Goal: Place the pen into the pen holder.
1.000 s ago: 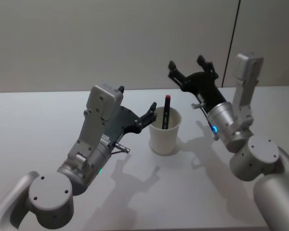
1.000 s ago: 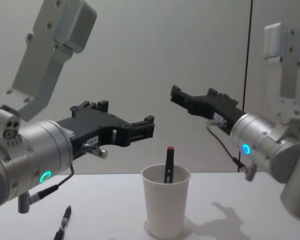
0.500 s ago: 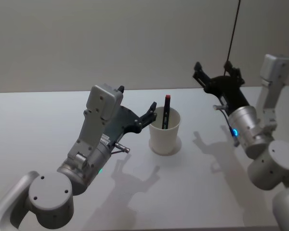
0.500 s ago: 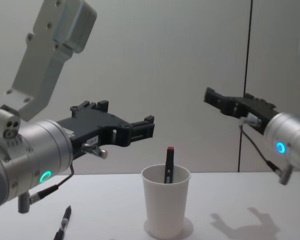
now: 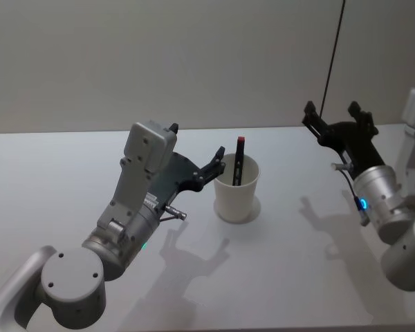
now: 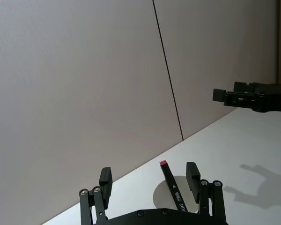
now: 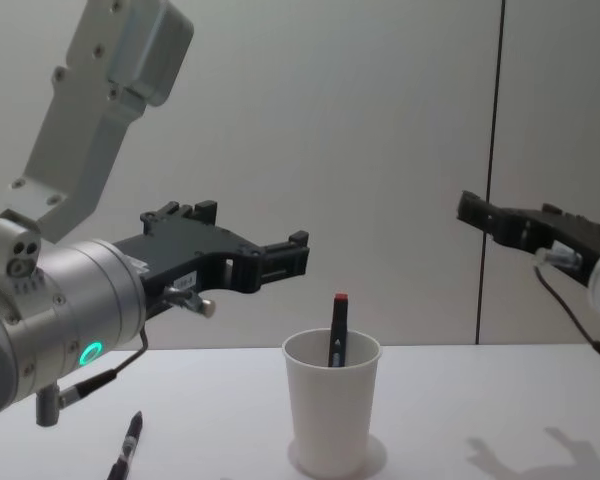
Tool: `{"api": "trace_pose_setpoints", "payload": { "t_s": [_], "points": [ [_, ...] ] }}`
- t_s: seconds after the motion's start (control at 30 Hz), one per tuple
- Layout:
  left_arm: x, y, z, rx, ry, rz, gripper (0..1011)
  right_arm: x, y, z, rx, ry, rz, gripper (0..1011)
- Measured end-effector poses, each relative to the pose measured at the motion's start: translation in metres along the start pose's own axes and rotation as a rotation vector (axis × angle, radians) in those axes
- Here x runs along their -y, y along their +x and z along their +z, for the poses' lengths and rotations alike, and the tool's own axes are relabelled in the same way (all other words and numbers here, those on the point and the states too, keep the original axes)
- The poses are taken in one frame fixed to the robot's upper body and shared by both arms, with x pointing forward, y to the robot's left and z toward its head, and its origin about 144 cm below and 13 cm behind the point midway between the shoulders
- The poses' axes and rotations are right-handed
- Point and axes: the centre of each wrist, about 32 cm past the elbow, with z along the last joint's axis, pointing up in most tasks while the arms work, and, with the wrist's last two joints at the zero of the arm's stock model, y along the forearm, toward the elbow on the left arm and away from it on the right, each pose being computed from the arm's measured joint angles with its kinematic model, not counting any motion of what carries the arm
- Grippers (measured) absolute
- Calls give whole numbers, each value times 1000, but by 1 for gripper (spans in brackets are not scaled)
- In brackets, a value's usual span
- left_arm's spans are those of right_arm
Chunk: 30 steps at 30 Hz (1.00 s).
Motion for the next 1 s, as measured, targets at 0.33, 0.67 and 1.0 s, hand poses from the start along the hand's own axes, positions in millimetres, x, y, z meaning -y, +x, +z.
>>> {"api": "trace_pose_setpoints", "payload": {
  "t_s": [0.33, 0.67, 1.0],
  "points": [
    [0, 0, 0, 0, 0, 0, 1004, 12, 8, 2, 7, -20, -23, 1001],
    [0, 0, 0, -2, 1, 1, 1004, 18, 11, 4, 10, -30, -34, 1001],
    [-2, 4, -3, -40, 32, 20, 1004, 21, 13, 4, 12, -34, -38, 1001]
  ]
}}
